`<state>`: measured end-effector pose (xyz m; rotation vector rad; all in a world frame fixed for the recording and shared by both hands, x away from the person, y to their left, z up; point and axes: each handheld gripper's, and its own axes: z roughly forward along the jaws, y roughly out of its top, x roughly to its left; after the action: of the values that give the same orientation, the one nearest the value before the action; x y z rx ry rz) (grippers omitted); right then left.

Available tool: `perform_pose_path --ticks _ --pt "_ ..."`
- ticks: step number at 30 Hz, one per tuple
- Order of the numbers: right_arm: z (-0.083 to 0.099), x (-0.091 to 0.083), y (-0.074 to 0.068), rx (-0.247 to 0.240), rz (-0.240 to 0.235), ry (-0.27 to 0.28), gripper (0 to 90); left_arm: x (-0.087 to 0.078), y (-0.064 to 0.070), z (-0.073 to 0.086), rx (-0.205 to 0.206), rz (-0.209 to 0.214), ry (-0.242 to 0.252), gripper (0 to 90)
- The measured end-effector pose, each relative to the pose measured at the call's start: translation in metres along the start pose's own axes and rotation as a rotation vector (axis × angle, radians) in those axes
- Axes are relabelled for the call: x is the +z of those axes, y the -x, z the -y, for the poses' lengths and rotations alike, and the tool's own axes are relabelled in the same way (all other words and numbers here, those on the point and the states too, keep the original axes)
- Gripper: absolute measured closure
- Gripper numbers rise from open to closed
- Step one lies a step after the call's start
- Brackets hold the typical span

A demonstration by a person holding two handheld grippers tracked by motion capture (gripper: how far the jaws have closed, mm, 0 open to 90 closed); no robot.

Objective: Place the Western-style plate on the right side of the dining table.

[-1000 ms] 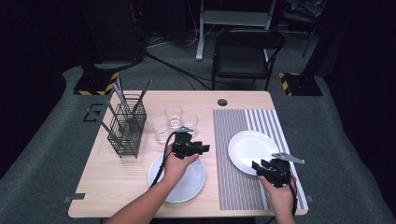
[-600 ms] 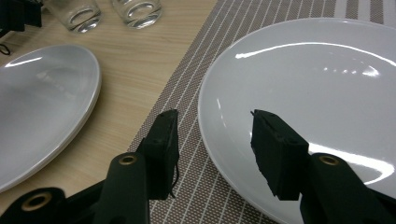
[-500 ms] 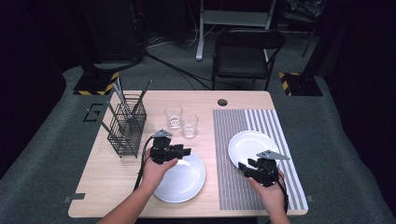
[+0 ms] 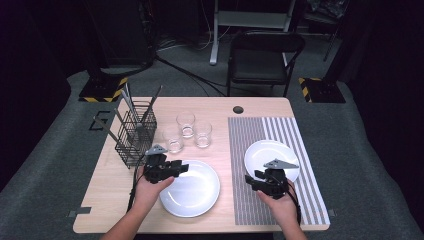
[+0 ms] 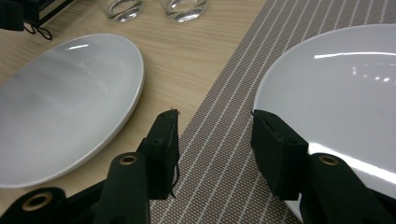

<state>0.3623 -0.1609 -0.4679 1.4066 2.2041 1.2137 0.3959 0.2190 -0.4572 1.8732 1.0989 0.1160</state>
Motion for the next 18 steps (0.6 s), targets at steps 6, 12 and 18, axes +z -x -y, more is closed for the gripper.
perform_pose_path --ticks 6,12,18 --pt "-0.002 0.008 -0.008 -0.033 -0.030 -0.022 51.4 -0.012 -0.004 0.009 0.004 -0.017 -0.004 57.6" --pt "-0.002 0.013 -0.013 -0.048 -0.046 -0.031 51.4 -0.026 -0.012 0.016 0.002 -0.056 0.020 57.7" --pt "-0.002 0.018 -0.016 -0.062 -0.056 -0.040 51.3 -0.039 -0.022 0.017 -0.042 -0.088 0.047 57.6"
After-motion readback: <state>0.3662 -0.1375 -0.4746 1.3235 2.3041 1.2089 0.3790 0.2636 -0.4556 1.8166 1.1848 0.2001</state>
